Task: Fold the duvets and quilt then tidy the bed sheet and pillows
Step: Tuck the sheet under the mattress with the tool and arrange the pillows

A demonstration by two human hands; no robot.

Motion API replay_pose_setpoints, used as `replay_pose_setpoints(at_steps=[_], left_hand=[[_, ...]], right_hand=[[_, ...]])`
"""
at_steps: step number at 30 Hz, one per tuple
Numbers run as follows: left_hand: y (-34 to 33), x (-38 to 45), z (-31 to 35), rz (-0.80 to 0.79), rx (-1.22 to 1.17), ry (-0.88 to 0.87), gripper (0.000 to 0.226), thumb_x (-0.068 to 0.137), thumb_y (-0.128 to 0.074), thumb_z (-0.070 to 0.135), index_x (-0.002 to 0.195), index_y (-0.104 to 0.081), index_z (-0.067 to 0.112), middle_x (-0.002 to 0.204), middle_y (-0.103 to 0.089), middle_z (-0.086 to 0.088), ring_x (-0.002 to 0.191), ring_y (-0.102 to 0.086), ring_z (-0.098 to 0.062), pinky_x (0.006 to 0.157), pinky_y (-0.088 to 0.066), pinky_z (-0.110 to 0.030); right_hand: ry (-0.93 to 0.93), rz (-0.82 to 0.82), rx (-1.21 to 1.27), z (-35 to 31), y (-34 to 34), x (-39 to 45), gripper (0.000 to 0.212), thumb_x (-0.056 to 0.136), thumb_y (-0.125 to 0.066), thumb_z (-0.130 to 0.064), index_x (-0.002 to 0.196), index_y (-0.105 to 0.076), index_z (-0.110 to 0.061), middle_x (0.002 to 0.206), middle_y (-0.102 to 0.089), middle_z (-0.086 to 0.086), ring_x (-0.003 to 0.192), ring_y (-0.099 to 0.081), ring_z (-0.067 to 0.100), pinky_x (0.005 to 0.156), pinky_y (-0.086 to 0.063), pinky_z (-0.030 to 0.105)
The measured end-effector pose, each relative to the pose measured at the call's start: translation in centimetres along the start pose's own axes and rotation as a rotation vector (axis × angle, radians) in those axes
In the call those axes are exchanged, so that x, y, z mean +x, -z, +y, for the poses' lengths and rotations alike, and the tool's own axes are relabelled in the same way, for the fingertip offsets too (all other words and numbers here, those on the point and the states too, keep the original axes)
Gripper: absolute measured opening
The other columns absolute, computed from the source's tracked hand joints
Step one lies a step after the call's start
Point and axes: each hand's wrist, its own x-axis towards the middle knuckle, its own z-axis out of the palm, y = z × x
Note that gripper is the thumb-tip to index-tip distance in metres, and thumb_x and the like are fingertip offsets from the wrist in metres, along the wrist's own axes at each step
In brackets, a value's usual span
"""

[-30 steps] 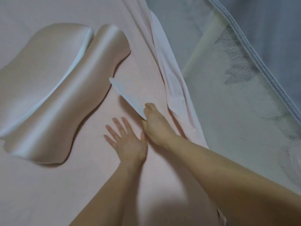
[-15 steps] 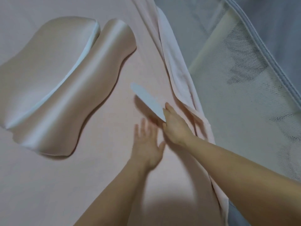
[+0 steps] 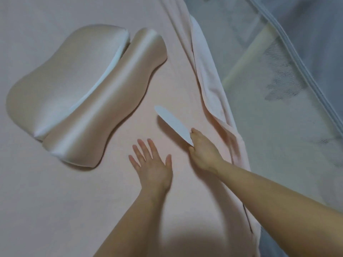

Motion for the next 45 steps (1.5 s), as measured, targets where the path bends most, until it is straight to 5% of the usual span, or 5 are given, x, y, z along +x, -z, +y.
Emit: replay_pose_setpoints(at_steps=[2, 7, 19, 26, 45], left_hand=[[-1.9, -1.8, 1.0, -0.029, 0.064, -0.29, 0.075, 0.096, -0.015, 0.053, 0.151, 0.005, 0.007, 0.158, 0.013, -0.014, 0.145, 0.014, -0.038, 0.116, 0.008, -0.051], [-1.6, -6.6, 7.7, -0.743, 0.117, -0.99, 0.049, 0.1, -0.035, 0.035, 0.143, -0.04, 0.012, 0.155, -0.03, -0.006, 0.146, -0.018, -0.028, 0.118, -0.014, -0.04], [17.3, -6.8, 10.9, -0.545, -0.114, -0.123, 0.031, 0.095, -0.045, 0.021, 0.116, -0.065, 0.009, 0.122, -0.064, -0.007, 0.111, -0.057, -0.024, 0.092, -0.045, -0.028], [19.2, -13.9, 19.0, -0.521, -0.282, 0.158, 0.024, 0.093, -0.045, 0.02, 0.103, -0.066, 0.013, 0.105, -0.064, -0.007, 0.096, -0.058, -0.024, 0.082, -0.046, -0.028], [6.3, -25.6, 18.4, -0.545, -0.518, 0.669, 0.031, 0.092, -0.049, 0.025, 0.116, -0.063, 0.012, 0.116, -0.064, -0.005, 0.107, -0.059, -0.026, 0.084, -0.047, -0.032]], right_hand=[[-0.079, -0.062, -0.106, 2.8, -0.5, 0.4, 0.058, 0.093, -0.039, -0.009, 0.149, -0.025, -0.011, 0.16, -0.014, 0.0, 0.135, -0.037, 0.024, 0.103, -0.037, 0.035], [-0.293, -0.04, -0.303, 6.9, 4.6, -1.0, 0.032, 0.096, -0.044, -0.015, 0.121, -0.053, 0.003, 0.122, -0.059, 0.02, 0.11, -0.058, 0.034, 0.087, -0.045, 0.032], [0.288, -0.217, -0.6, -5.6, 26.2, -4.9, 0.028, 0.086, -0.044, -0.003, 0.063, -0.039, -0.019, 0.077, -0.05, 0.002, 0.078, -0.052, 0.027, 0.05, -0.03, 0.027], [0.771, -0.312, -0.879, -3.8, 32.9, -10.4, 0.017, 0.088, -0.048, -0.007, 0.079, -0.052, -0.021, 0.069, -0.048, -0.003, 0.073, -0.052, 0.024, 0.051, -0.029, 0.024], [1.427, -0.861, -1.534, -5.5, 14.0, -14.1, 0.014, 0.088, -0.048, 0.0, 0.091, -0.05, -0.013, 0.079, -0.046, 0.001, 0.079, -0.049, 0.024, 0.054, -0.036, 0.029]])
